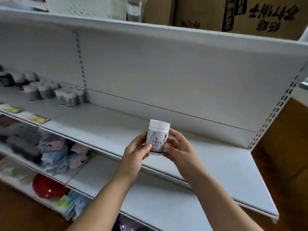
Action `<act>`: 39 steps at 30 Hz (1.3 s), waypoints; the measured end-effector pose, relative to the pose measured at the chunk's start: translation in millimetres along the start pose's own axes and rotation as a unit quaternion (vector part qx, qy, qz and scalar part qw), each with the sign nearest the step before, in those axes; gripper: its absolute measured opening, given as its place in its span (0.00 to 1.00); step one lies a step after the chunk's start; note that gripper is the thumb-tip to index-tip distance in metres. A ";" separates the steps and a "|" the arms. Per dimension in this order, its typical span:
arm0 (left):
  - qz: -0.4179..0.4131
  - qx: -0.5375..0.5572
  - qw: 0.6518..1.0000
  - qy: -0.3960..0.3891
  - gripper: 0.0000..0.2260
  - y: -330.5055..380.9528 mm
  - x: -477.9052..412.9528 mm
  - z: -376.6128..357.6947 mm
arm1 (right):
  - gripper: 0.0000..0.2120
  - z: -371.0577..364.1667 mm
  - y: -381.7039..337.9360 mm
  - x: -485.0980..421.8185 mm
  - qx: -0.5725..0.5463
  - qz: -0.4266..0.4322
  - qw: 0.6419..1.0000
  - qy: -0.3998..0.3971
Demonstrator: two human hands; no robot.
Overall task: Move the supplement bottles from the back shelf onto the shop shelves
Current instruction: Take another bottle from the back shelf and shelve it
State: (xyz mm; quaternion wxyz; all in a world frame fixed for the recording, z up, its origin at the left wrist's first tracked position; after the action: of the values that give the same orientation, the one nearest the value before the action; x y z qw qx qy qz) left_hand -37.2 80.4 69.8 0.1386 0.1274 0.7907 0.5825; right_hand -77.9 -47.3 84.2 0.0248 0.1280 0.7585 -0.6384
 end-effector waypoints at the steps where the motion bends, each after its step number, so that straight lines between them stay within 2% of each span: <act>1: -0.002 -0.002 1.000 0.012 0.13 5.2 4.0 19.4 | 0.21 -19.6 5.5 -3.9 0.006 -0.002 1.000 -0.006; 4: -0.010 -0.003 0.999 0.041 0.16 24.1 11.2 81.5 | 0.21 -81.5 20.8 -18.2 0.018 -0.005 0.999 -0.029; 9: -0.005 -0.009 0.998 0.060 0.14 60.5 14.0 194.5 | 0.23 -193.1 47.6 -49.4 0.020 -0.007 0.998 -0.061; 17: 0.036 0.021 0.996 0.081 0.15 99.9 -3.9 351.5 | 0.22 -335.3 94.1 -100.9 -0.034 -0.034 0.995 -0.090; 29: 0.071 -0.013 0.994 0.079 0.08 97.0 -122.5 464.4 | 0.24 -398.7 170.6 -234.4 0.005 -0.057 0.996 -0.067; 33: 0.053 -0.109 0.992 0.042 0.14 109.0 -173.7 493.2 | 0.24 -414.1 178.4 -284.4 0.048 -0.035 0.998 -0.027; 39: 0.065 -0.182 0.981 -0.007 0.18 94.6 -235.2 522.3 | 0.26 -424.2 202.9 -326.9 0.175 -0.012 0.984 0.036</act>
State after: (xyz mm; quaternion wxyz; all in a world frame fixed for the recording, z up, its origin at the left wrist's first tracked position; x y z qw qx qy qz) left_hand 377.1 485.1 29.2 0.1271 0.1555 0.6606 0.7234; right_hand 337.1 344.0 32.6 -0.0332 0.1439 0.6367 -0.7568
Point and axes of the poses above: each hand's wrist, its own x-axis away from the middle knuckle, its own z-axis out of the back of the hand, y = z × x, the point moved 3 cm from there along -x, towards the middle knuckle, and after that the axes turned 5 degrees about z, right-handed, at the moved point
